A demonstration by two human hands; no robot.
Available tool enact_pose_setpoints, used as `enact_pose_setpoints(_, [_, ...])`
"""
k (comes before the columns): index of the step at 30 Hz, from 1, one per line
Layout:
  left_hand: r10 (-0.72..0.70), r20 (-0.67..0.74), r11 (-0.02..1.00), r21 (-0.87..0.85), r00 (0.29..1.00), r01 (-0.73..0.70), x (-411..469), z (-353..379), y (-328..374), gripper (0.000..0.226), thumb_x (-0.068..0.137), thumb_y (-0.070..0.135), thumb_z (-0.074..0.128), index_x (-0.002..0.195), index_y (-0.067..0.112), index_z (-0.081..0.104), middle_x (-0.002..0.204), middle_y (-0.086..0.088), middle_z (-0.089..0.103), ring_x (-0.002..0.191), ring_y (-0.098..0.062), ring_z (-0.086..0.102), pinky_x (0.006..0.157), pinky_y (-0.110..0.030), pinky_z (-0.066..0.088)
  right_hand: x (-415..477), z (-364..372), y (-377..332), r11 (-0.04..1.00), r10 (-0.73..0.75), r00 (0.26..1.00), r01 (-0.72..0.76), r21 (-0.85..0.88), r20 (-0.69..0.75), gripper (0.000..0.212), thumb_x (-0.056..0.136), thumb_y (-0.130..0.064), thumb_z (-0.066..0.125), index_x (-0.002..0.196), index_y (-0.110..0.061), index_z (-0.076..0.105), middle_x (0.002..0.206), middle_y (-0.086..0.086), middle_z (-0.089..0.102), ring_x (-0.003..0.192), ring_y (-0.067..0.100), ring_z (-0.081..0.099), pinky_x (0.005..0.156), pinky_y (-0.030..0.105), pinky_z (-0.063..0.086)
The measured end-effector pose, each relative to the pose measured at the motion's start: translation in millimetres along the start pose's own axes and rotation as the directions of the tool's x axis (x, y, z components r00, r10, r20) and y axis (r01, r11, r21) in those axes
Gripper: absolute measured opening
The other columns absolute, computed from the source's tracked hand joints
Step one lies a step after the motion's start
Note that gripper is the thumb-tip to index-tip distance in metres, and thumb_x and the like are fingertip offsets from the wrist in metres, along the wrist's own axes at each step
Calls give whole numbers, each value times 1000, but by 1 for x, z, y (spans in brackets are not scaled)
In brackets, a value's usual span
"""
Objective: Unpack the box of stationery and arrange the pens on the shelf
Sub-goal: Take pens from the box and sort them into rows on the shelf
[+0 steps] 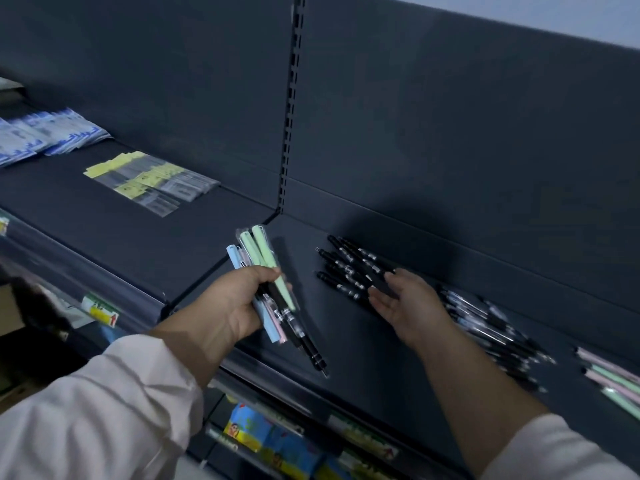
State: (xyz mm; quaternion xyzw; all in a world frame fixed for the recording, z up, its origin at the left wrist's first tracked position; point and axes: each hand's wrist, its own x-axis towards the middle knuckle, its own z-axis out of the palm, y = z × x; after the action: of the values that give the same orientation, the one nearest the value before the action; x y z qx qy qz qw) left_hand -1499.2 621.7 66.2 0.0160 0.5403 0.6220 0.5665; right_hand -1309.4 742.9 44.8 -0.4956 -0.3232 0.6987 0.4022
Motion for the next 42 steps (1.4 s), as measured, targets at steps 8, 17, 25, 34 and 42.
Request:
enact_pose_setpoints(8, [-8, 35, 999, -41, 999, 9, 7, 20, -6, 7, 92, 2, 51, 91, 4, 57, 80, -10, 59, 74, -22, 59, 68, -41, 52, -64, 14, 14, 763, 83, 914, 198, -615, 397, 14, 90, -25, 63, 103, -26, 61, 101, -8, 66, 88, 11, 64, 76, 26, 52])
enact_pose_setpoints(17, [-21, 72, 998, -52, 997, 25, 5, 48, -19, 6, 89, 4, 51, 87, 6, 56, 68, -9, 61, 62, -23, 60, 57, -36, 48, -63, -15, 16, 872, 23, 942, 145, -467, 336, 17, 86, 5, 62, 88, -12, 59, 66, -2, 64, 57, 10, 63, 53, 20, 51])
enact_pose_setpoints(25, [-47, 86, 999, -18, 995, 49, 2, 82, -39, 9, 89, 6, 48, 88, 7, 56, 59, -7, 63, 57, -23, 61, 54, -36, 48, -63, -68, -3, 892, 69, 961, 61, -447, 269, 17, 86, 7, 60, 91, -9, 56, 70, 4, 60, 57, 14, 65, 53, 24, 55])
enact_pose_setpoints(34, [-69, 83, 996, 66, 994, 63, -6, 127, -67, 12, 95, 6, 48, 87, 7, 57, 81, -9, 60, 74, -23, 59, 69, -46, 48, -72, -160, -44, 852, 71, 990, 6, -524, 126, 19, 85, 11, 59, 88, -8, 57, 66, 3, 59, 55, 14, 64, 54, 23, 55])
enact_pose_setpoints(42, [-68, 129, 988, 148, 989, 49, -14, 155, -90, 7, 93, 3, 52, 90, 4, 59, 83, -11, 61, 76, -24, 61, 74, -44, 51, -63, -220, -59, 653, -99, 995, 64, -754, -1, 13, 86, -2, 64, 88, -14, 61, 72, 4, 60, 54, 11, 57, 52, 20, 46])
